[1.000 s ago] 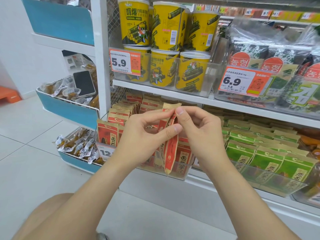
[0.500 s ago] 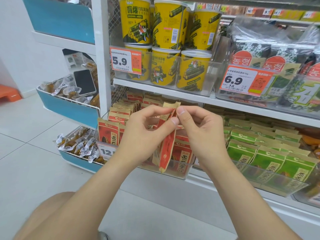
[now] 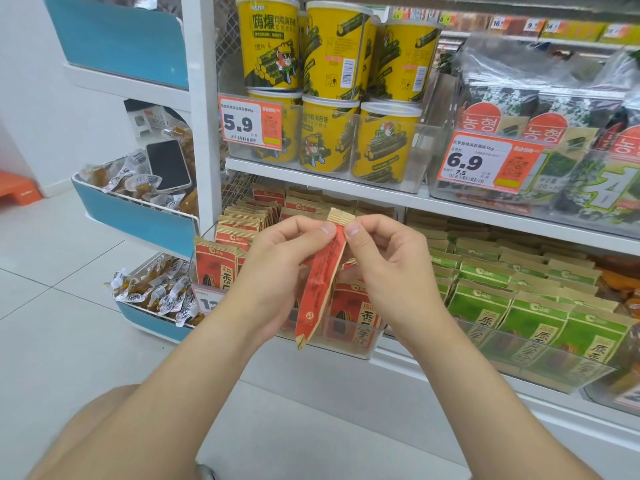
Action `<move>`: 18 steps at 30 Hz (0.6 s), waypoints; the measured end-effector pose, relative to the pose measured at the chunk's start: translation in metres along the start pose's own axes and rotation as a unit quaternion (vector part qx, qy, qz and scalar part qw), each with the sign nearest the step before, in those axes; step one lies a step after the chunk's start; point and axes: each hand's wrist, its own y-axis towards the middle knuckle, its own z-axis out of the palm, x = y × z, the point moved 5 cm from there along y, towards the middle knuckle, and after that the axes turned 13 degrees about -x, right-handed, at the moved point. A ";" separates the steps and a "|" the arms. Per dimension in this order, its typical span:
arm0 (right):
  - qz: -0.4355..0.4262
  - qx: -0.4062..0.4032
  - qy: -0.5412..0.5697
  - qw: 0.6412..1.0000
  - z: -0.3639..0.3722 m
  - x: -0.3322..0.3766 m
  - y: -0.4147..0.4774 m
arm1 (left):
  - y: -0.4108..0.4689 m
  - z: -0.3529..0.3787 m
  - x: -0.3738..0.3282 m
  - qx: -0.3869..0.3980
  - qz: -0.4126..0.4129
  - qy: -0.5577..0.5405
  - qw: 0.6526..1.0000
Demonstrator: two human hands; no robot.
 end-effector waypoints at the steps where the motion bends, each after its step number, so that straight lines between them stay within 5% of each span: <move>1: -0.002 -0.006 0.004 1.000 -0.001 0.001 0.000 | 0.000 0.000 0.001 0.003 0.004 0.000 1.000; 6: -0.037 -0.033 -0.008 0.999 -0.003 0.004 0.000 | -0.001 0.001 0.003 0.005 0.026 -0.005 1.000; 14: -0.094 0.061 -0.106 0.988 0.009 0.004 -0.006 | 0.004 -0.007 -0.003 -0.102 0.038 -0.064 0.992; 18: -0.103 0.024 -0.126 0.986 0.011 0.006 -0.001 | 0.011 -0.003 -0.006 -0.125 0.024 -0.090 0.988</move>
